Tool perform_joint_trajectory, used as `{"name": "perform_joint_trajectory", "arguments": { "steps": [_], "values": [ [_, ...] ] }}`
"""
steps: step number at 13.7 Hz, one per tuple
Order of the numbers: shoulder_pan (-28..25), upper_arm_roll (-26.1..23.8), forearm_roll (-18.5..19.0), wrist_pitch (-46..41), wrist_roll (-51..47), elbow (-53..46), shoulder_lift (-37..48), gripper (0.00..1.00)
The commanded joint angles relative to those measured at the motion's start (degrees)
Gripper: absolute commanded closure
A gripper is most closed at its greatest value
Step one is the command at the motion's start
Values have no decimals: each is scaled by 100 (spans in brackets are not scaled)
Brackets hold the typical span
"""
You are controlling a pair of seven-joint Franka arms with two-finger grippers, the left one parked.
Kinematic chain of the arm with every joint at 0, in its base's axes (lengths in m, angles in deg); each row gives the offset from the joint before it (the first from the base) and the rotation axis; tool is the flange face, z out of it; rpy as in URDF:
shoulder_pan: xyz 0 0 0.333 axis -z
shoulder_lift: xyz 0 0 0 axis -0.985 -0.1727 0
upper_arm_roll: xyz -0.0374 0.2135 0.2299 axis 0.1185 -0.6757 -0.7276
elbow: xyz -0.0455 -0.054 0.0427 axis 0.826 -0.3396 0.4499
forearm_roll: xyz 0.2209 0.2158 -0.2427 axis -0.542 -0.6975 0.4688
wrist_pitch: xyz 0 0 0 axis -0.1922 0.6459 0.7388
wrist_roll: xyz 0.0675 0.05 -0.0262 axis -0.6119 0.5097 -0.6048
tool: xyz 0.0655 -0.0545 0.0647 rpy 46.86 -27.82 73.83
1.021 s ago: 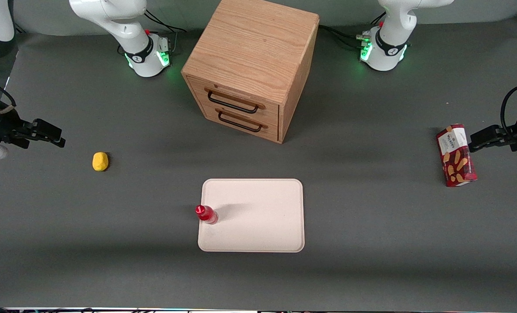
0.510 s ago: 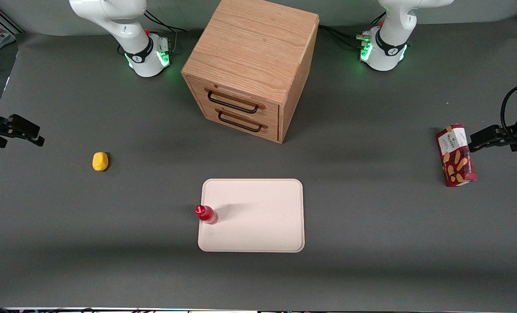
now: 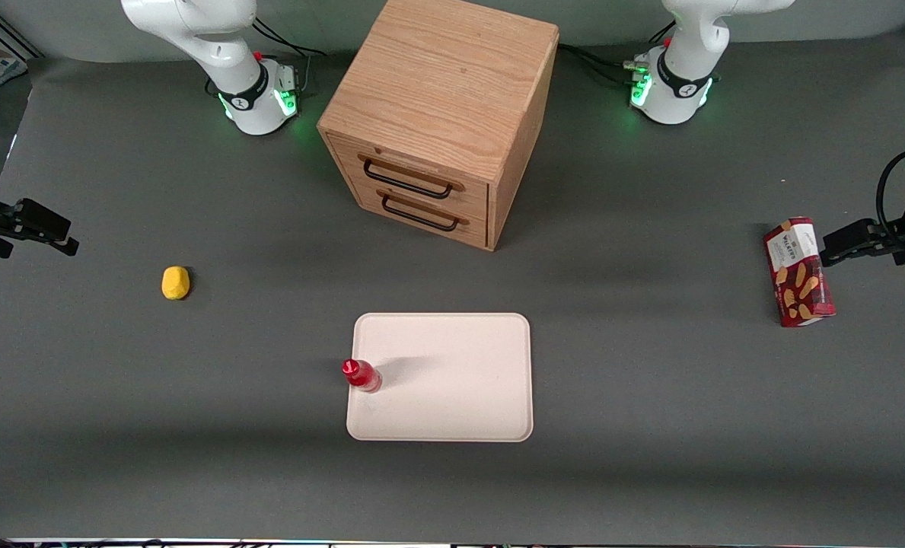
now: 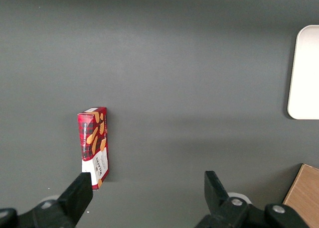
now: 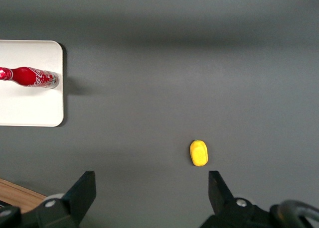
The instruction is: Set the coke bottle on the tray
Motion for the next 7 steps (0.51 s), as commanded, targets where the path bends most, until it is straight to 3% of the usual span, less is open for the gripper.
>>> {"name": "perform_joint_trajectory", "arguments": {
  "steps": [1, 7],
  "values": [
    [-15, -12, -87, 20, -28, 37, 63, 0],
    [-6, -12, -104, -121, 121, -16, 55, 0]
  ]
}}
